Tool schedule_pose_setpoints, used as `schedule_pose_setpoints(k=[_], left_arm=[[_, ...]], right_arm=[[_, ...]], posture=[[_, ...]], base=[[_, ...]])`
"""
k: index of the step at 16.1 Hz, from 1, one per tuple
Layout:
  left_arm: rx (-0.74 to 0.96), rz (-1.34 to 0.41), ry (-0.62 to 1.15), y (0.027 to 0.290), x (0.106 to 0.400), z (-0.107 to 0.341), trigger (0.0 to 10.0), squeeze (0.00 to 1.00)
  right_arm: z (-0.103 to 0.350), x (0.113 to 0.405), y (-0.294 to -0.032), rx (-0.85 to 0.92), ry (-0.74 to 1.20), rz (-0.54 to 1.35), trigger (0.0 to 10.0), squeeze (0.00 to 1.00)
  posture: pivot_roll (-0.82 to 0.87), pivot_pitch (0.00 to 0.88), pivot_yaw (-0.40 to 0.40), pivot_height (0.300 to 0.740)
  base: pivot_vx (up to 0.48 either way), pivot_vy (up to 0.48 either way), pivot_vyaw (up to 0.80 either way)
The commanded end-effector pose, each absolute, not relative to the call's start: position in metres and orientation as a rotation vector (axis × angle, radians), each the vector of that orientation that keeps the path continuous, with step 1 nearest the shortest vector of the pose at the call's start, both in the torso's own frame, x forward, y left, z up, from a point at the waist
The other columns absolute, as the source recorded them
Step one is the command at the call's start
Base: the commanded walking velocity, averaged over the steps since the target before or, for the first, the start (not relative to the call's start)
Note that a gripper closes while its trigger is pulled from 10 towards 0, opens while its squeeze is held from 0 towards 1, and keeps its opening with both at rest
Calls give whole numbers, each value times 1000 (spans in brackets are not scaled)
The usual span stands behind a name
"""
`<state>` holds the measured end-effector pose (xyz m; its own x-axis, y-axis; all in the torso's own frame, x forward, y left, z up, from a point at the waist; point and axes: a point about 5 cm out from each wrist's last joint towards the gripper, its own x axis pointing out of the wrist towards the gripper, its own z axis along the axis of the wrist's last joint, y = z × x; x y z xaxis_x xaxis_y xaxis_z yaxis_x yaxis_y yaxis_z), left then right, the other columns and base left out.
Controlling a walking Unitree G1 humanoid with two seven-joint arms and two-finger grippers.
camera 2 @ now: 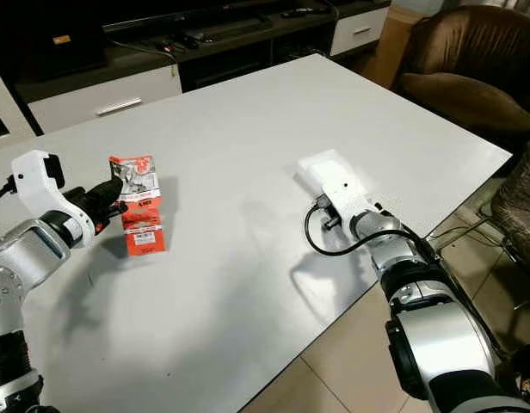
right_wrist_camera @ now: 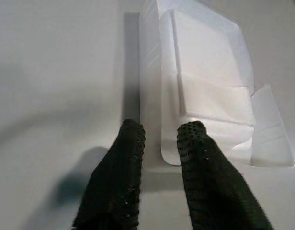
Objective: Picking trash to rubbish bin
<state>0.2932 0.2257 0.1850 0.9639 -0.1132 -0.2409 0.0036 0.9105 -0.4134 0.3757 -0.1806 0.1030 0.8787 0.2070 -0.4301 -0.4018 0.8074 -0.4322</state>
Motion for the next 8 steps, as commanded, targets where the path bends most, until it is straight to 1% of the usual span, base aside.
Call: schedule_pose_setpoints(k=[1, 3, 6, 8], left_arm=[[-411, -74, 269, 223, 294, 185, 0, 0], [-411, -78, 271, 222, 295, 183, 0, 0], [-418, -94, 285, 214, 294, 177, 0, 0], [-419, -101, 286, 213, 294, 177, 0, 0]], right_arm=[[111, 378, -188, -532, 343, 300, 0, 0], [111, 378, -187, -516, 328, 305, 0, 0], [94, 369, -187, -494, 366, 330, 0, 0], [94, 368, -187, -480, 363, 333, 0, 0]], posture=[[42, 0, -37, 740], [35, 0, -36, 740], [29, 0, -31, 740], [26, 0, -28, 740]], base=[[0, 0, 0], [0, 0, 0], [0, 0, 0], [0, 0, 0]])
